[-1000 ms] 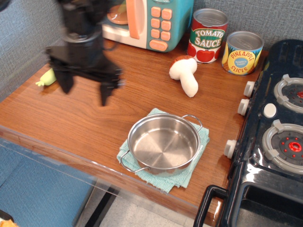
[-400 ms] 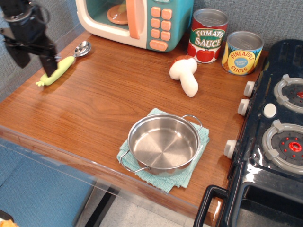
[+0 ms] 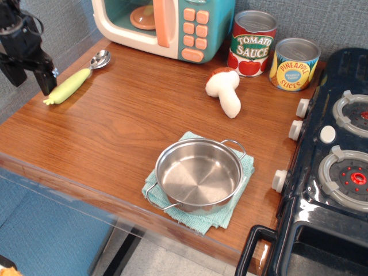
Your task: Move the spoon to the upper left of the pot
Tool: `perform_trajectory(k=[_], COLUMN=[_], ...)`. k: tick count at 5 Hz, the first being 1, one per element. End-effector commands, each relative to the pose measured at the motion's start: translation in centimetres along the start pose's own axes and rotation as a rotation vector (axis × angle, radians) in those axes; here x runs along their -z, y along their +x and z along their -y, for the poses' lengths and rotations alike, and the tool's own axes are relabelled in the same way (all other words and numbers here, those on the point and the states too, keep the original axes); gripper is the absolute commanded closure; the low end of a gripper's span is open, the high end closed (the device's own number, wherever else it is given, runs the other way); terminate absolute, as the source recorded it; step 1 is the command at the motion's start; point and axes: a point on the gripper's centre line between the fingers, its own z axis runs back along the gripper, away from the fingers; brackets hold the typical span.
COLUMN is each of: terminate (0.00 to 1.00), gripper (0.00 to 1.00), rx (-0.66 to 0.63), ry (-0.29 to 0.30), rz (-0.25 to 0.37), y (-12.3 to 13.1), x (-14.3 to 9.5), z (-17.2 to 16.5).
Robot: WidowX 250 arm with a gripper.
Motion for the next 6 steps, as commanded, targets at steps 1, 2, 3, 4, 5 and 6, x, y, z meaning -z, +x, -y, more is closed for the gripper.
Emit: perform_trajectory(k=[1,2,3,4,5,6], terminate=[0.0,0.0,0.0,0.0,0.0,0.0], gripper=[0.0,0.0,0.0,0.0,0.0,0.0], rx=[0.032,-0.008,-0.032,-0.065,-0.098,-0.119], ry=[0.06,0.097,0.12,0.108,0.096,0.089], rz=[0.028,0.034,0.045,0.028,0.018,0.001], y=[2.2,1.3,1.1,1.4,2.1,2.5], x=[-2.7,-4.9,-6.5,-7.3,-6.9,-6.1], z=[2.6,1.5,1.3,1.8,3.0,3.9])
